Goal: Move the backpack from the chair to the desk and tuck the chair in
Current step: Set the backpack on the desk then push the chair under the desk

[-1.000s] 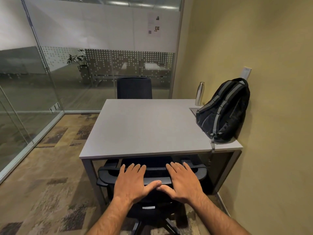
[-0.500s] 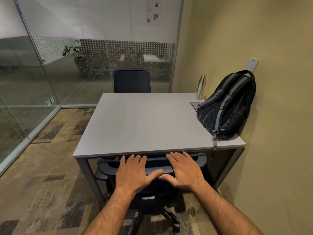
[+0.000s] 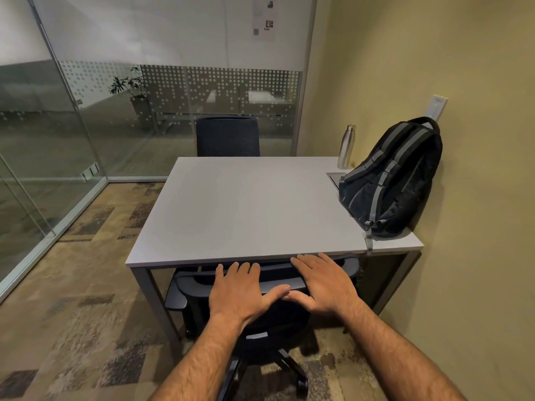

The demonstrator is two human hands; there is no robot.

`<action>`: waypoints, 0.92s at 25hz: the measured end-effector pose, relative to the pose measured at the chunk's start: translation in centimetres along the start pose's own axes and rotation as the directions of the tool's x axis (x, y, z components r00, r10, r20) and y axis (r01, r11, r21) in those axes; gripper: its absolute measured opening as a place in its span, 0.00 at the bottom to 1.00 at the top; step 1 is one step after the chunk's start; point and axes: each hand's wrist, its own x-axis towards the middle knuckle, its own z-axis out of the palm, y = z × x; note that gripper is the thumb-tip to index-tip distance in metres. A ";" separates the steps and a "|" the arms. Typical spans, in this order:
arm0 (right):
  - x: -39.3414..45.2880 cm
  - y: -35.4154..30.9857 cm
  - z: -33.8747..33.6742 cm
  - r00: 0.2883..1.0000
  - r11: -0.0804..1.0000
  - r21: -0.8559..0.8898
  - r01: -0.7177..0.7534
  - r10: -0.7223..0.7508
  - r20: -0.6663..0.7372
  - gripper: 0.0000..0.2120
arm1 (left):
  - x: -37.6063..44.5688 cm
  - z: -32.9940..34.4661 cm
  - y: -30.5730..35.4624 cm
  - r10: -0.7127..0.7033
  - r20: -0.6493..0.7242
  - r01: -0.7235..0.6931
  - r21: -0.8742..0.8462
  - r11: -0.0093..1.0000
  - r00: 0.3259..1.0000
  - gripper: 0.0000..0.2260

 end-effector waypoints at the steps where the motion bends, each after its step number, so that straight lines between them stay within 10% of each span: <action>1: 0.1 -0.2 0.0 1.000 1.000 0.002 -0.001 0.001 -0.003 0.46 | 0.1 0.0 -0.2 0.003 -0.003 -0.003 -0.004 1.000 1.000 0.55; 23: -0.2 -1.3 0.9 1.000 1.000 0.023 -0.013 0.014 -0.024 0.49 | -0.9 0.0 -0.9 -0.021 0.010 0.021 -0.022 1.000 1.000 0.50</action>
